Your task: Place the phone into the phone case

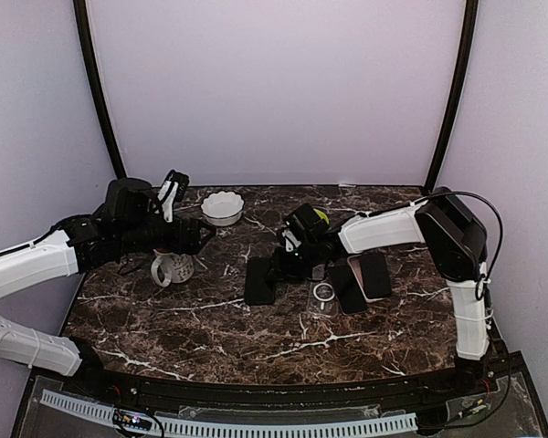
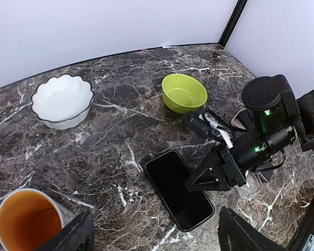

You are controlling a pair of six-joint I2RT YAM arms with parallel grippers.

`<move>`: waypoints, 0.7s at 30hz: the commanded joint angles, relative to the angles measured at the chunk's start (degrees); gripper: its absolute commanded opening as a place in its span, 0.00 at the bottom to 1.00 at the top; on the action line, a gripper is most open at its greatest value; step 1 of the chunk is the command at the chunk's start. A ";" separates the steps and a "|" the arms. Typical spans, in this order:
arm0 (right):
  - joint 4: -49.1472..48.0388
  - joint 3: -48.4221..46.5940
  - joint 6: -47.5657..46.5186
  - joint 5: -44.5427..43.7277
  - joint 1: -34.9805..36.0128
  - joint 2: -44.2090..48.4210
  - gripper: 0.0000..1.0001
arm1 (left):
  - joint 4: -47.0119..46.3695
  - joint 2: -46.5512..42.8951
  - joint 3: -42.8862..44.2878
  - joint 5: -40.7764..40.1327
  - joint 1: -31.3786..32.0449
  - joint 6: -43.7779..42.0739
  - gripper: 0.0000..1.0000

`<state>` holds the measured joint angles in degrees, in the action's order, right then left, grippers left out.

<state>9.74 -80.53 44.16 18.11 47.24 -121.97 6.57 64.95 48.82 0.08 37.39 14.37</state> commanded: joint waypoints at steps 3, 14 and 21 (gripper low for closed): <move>6.33 -1.86 -1.79 -7.91 0.51 0.35 0.36 | 0.39 0.10 0.16 3.96 -1.43 1.23 0.82; 7.52 -0.44 0.44 -8.47 4.46 2.71 0.39 | 0.87 0.79 0.58 5.83 -2.64 1.45 0.81; 10.38 -0.78 -0.39 -10.87 5.42 5.84 0.42 | 0.88 0.82 0.46 5.47 -2.76 1.10 0.80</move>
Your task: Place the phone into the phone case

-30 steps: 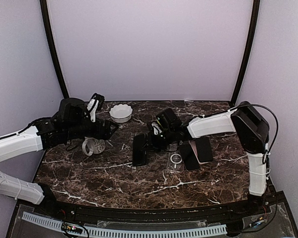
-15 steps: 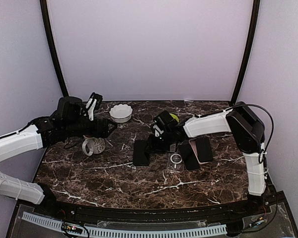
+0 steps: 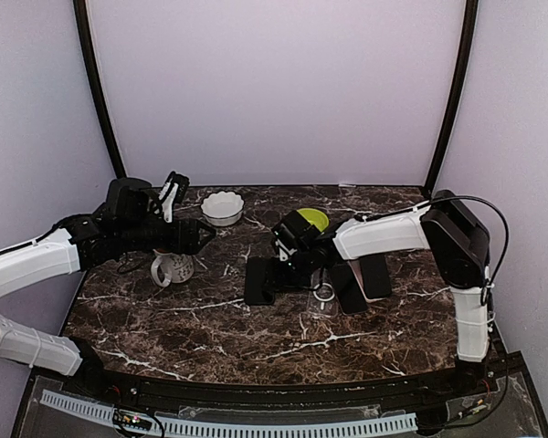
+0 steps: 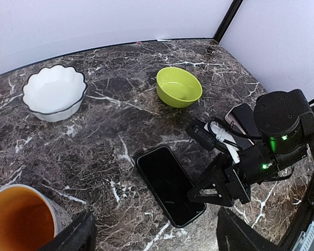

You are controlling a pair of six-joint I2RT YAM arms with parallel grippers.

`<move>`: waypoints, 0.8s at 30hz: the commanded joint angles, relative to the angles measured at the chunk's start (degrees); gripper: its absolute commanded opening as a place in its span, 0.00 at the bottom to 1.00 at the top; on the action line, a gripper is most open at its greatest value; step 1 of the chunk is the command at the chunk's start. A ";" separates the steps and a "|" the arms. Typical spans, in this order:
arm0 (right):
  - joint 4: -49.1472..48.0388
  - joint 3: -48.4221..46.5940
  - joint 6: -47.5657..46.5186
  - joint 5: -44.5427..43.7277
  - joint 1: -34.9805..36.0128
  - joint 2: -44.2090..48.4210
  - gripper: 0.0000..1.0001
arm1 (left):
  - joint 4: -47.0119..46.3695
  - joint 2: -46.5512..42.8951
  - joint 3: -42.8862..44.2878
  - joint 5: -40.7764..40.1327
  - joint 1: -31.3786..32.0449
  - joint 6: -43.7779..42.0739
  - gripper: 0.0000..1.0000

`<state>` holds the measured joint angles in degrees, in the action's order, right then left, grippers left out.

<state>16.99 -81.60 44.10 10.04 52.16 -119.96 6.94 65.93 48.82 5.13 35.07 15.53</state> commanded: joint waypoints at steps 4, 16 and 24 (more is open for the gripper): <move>11.34 -1.86 -3.33 -9.37 0.35 7.05 0.48 | 0.50 -0.19 0.38 0.39 -0.53 -0.18 0.80; 23.58 11.36 -7.95 -21.52 -8.16 20.51 0.98 | 0.26 0.88 0.31 1.29 -0.53 -0.41 0.79; 19.10 15.15 -11.02 -15.16 -10.23 17.76 0.96 | 0.67 2.26 0.73 2.33 -0.53 -0.41 0.78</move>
<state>38.09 -66.96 35.09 -7.55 42.22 -100.51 6.94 67.92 48.82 6.28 34.87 15.49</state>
